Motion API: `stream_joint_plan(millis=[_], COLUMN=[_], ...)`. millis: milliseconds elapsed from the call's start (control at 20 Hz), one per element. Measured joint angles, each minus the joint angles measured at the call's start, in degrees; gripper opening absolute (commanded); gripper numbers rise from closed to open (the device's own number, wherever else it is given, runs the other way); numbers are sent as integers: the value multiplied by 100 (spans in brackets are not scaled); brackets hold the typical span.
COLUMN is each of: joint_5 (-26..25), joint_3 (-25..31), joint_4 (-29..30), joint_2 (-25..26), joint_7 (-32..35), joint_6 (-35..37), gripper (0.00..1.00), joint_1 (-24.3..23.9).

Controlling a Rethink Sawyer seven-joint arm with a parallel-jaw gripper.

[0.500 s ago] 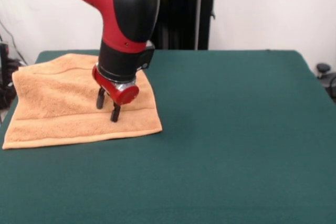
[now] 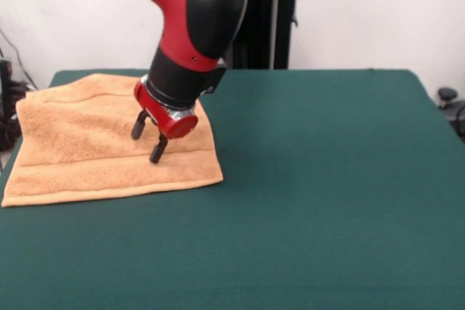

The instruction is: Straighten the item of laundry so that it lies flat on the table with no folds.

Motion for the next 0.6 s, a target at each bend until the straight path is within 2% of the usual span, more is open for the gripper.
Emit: stream_joint_plan(millis=[600], joint_5=[461], joint_3=[-515], joint_4=[-2], joint_2=[321], joint_7=[0], joint_6=[-16], gripper=[100], joint_1=[245])
